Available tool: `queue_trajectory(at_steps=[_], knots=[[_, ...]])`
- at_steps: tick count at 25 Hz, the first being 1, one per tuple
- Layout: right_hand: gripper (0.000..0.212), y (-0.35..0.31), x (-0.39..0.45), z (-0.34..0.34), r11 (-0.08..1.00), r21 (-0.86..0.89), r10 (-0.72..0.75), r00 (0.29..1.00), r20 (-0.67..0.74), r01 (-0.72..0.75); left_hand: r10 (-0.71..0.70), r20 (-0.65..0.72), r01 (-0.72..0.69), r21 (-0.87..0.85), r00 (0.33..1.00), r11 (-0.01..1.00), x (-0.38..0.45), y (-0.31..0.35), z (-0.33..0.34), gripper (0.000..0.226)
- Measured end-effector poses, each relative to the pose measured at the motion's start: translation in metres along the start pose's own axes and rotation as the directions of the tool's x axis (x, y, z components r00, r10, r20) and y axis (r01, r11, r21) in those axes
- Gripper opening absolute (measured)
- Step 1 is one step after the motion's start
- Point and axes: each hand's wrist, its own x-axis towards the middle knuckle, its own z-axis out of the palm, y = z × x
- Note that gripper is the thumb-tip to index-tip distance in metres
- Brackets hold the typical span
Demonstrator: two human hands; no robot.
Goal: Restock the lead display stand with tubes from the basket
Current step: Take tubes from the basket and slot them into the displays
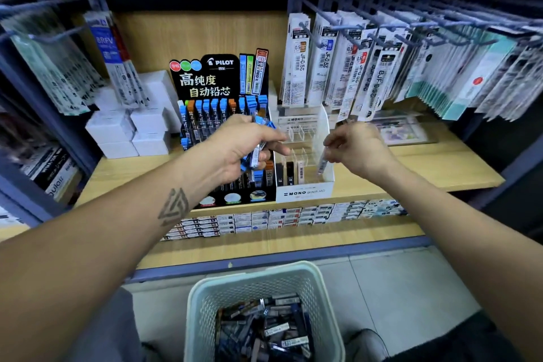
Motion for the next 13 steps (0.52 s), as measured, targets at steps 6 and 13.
queue_trajectory(at_steps=[6,13], knots=[[0.009,0.002,-0.006,0.021,0.984,-0.140,-0.101,0.992,0.074,0.111,-0.006,-0.010,0.007,0.026,1.000,1.000,0.004,-0.004,-0.005,0.049],[0.012,0.003,-0.005,0.032,0.986,-0.146,-0.070,0.995,0.075,0.080,0.001,0.000,-0.001,0.026,1.000,1.000,0.003,-0.004,-0.008,0.042]])
